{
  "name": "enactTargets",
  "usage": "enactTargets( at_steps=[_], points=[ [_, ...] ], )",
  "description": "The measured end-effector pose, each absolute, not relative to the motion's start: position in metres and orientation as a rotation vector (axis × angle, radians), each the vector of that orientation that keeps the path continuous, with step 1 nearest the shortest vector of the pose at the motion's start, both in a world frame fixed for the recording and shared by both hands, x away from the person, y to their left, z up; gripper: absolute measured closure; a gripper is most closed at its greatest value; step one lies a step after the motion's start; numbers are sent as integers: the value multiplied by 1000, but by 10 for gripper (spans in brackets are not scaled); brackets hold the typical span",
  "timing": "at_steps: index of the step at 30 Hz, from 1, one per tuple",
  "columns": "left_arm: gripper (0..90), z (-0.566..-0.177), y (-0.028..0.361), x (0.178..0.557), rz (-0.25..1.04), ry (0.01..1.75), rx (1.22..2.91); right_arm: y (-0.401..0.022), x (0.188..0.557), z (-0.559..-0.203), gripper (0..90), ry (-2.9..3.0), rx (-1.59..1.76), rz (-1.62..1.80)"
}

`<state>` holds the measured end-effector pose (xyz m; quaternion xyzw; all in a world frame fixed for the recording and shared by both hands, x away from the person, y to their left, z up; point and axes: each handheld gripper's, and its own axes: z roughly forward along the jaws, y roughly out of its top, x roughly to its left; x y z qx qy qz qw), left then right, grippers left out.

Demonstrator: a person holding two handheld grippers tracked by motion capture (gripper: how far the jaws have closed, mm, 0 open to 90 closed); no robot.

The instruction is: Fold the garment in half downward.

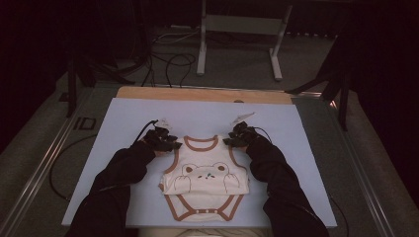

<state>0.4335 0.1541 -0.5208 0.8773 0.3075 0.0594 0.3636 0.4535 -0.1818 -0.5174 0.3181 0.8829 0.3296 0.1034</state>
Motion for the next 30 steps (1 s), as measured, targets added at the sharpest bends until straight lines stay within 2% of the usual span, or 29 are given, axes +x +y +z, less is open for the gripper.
enactTargets(
  at_steps=[1, 2, 13, 17, 19, 26, 30],
  points=[
    [610, -520, 153, 434, 148, 799, 2259, -182, 453, -517, 613, 2605, 939, 972],
    [629, -520, 153, 435, 143, 803, 2265, -180, 452, -517, 665, 2609, 930, 964],
    [699, -518, 149, 434, 152, 821, 2287, -177, 450, -515, 786, 2623, 947, 950],
    [762, -518, 148, 434, 160, 827, 2285, -174, 449, -514, 806, 2627, 951, 933],
    [861, -518, 148, 434, 146, 819, 2284, -174, 449, -514, 811, 2629, 947, 930],
    [883, -519, 147, 434, 123, 811, 2277, -174, 449, -514, 816, 2629, 941, 943],
    [888, -516, 145, 434, 163, 817, 2287, -175, 448, -513, 817, 2625, 941, 952]
  ],
)
